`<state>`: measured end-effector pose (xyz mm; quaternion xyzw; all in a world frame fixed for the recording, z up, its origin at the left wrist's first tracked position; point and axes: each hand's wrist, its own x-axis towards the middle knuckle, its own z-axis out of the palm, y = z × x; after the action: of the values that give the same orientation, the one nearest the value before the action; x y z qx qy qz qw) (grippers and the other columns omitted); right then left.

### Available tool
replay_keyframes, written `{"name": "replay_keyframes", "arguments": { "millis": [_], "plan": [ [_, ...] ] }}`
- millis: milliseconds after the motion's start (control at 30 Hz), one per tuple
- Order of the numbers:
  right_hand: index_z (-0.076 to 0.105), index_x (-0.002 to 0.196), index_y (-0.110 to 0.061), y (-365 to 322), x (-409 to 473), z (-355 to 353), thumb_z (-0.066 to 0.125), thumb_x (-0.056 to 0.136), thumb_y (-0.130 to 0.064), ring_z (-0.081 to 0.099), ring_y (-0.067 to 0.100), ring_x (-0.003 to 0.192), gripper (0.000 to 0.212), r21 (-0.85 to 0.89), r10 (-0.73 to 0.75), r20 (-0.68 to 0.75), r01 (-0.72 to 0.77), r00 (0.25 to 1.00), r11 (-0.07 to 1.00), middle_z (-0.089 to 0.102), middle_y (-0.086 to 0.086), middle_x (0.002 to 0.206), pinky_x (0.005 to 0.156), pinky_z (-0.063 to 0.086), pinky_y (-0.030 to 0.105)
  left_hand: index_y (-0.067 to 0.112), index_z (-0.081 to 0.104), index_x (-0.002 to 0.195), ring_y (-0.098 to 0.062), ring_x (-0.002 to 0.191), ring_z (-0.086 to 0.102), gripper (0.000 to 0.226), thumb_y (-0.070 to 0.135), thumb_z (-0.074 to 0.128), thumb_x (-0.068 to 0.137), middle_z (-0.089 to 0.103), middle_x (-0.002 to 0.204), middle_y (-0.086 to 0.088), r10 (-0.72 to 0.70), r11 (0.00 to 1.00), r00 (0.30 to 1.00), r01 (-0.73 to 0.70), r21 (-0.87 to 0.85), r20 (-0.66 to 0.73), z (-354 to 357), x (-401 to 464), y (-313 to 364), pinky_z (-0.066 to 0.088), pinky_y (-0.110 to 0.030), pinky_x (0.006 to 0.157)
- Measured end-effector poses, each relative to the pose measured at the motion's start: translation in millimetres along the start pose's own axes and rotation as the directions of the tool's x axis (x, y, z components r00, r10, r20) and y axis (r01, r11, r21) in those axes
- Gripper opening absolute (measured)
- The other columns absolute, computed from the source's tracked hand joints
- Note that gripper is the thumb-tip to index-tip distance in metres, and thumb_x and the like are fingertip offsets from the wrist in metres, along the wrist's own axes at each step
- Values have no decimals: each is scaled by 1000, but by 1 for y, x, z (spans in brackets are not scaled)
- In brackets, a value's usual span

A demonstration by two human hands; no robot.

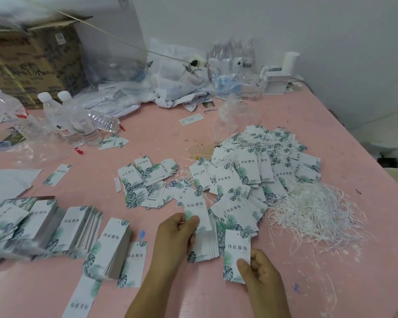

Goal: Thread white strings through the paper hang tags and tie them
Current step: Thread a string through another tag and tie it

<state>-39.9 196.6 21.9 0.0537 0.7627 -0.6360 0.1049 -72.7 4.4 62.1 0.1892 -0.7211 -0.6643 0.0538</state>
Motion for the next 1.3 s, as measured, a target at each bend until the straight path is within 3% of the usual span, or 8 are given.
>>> {"name": "replay_keyframes", "arguments": {
  "millis": [167,300,433,533,600,833,1067,1300],
  "plan": [
    [64,103,-23,-4,4,-5,58,95,-6,70,9,62,20,25,-11,-54,12,999,1000,77,-11,83,49,48,15,16,51,65,-13,40,39,34,21,61,97,52,50,-2,-40,999,993,41,-8,113,16,-5,-8,32,-21,40],
    [62,110,-31,-23,23,-15,59,94,-11,70,-3,82,26,-40,-144,-112,140,983,989,74,-22,96,61,49,7,10,56,67,-15,51,40,31,19,61,96,48,52,-1,-40,999,994,38,-20,-104,10,-22,-37,38,-27,50],
    [62,114,-32,-44,65,-19,60,94,-28,67,-5,78,21,-334,-223,-131,169,966,927,73,-18,96,65,53,21,26,66,78,-8,61,64,18,22,61,95,70,69,7,-60,998,963,51,-41,-264,1,-31,-49,51,-23,57],
    [61,113,-32,-49,85,-16,59,92,-40,60,6,73,22,-646,-283,-117,144,952,750,64,-16,93,58,43,26,5,62,70,-17,66,63,20,13,64,88,69,69,-12,-138,978,965,97,-185,-224,1,-33,-48,52,-30,67],
    [59,119,-26,-49,89,-15,61,91,-42,56,11,79,32,-741,-313,-111,131,943,658,56,-10,106,59,38,26,3,61,65,-15,61,56,25,22,66,81,65,62,-12,-101,995,979,95,-42,-175,-1,-31,-47,45,-31,63],
    [58,98,-36,-42,40,13,63,89,-35,59,-9,74,10,-536,-441,99,421,892,731,57,-24,76,54,39,2,3,54,56,-6,46,39,34,6,69,87,49,49,2,-45,995,977,62,73,-210,0,-27,-43,31,-17,45],
    [56,94,-31,-28,32,34,61,87,-46,57,3,71,17,-527,-189,161,246,969,813,60,-12,73,64,48,22,-8,61,71,-24,68,52,26,10,80,76,57,72,-37,-229,888,965,154,-433,-126,7,-30,-56,47,-37,69],
    [59,75,-19,-33,39,30,65,89,-27,49,4,48,17,-280,14,151,29,988,960,60,-6,55,53,44,29,-1,60,72,-30,78,56,53,40,91,61,58,77,-36,-239,879,963,158,-451,-128,4,-23,-79,48,-57,85]
  ]
}}
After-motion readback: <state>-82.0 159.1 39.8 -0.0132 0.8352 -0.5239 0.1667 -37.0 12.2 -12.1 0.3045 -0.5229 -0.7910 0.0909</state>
